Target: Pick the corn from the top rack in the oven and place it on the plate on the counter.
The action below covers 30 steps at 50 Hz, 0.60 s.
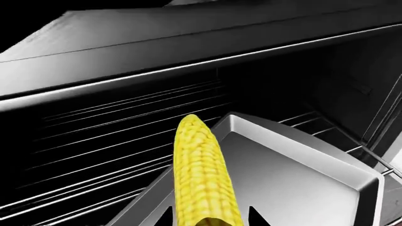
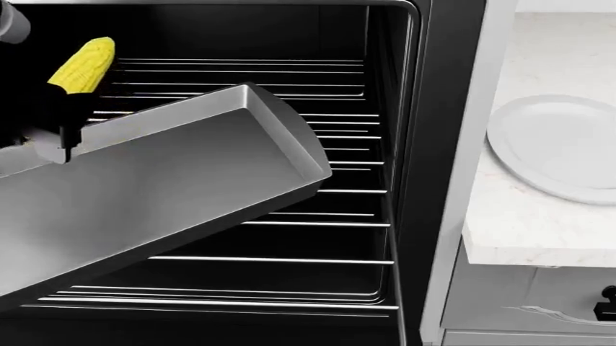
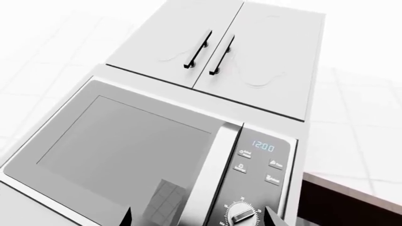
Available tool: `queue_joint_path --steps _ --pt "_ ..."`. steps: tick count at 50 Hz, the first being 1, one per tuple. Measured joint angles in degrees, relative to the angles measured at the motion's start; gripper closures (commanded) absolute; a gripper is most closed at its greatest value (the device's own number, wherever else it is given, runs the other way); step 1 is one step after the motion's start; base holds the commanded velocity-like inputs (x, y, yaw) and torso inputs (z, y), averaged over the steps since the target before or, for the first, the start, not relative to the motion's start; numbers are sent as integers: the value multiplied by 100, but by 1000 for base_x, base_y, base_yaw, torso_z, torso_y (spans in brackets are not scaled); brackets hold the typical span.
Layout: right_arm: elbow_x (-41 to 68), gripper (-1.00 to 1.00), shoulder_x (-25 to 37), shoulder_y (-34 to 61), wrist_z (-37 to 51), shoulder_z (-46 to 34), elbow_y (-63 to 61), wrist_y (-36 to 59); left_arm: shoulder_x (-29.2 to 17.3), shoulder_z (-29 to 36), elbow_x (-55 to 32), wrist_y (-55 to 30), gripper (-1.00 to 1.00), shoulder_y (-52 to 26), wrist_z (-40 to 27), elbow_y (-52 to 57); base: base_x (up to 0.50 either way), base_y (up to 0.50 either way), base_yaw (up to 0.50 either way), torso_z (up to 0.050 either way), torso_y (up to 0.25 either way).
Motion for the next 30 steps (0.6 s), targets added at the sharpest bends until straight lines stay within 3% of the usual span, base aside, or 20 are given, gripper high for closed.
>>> queue_joint_path --steps 30 --pt "-81 -100 -46 -174 -58 56 -47 -49 -192 -278 82 657 100 324 -146 706 0 0 0 0 1"
